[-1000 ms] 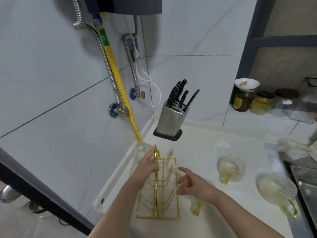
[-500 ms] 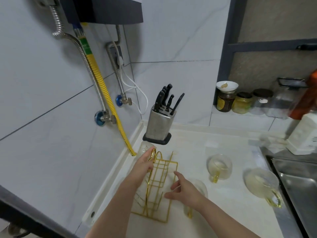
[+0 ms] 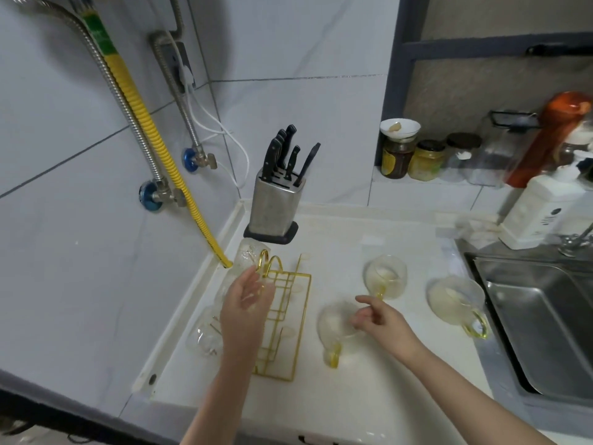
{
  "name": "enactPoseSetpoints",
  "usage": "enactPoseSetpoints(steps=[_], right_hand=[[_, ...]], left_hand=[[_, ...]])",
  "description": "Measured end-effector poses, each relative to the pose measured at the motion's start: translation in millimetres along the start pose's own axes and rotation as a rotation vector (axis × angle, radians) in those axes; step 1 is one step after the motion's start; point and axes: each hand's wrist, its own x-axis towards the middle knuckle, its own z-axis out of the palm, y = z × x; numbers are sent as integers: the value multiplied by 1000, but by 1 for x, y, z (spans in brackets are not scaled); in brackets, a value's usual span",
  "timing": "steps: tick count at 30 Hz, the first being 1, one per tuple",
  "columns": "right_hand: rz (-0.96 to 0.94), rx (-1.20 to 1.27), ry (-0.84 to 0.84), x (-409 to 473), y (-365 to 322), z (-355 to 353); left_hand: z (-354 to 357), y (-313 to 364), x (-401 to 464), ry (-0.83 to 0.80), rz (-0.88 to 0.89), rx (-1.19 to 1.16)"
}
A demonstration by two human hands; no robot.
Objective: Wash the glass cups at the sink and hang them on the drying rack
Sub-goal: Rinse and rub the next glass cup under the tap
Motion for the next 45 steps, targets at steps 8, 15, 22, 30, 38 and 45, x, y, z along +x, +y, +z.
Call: enactPoseSetpoints(steps=[8,15,22,30,38,45], right_hand=[[103,-164,-14,-2,24,0],[141,-177,-173,6,31,15],[72,-50,-92,6,39,30],[10,211,-44,-29,43,-15],[49,258,128,-98,69,-129],[25,310,327,-176,119,-253]], left_hand=[[59,-60,-42,-326,-130,166],[92,-110,-36,-477,-412,275],[99,-118,-21,-491,-577,35],[103,-81,-42,-483,-466,-201],[185,-33,-109,-716,-241,-21],[300,23,-214,-879,-197,-54]])
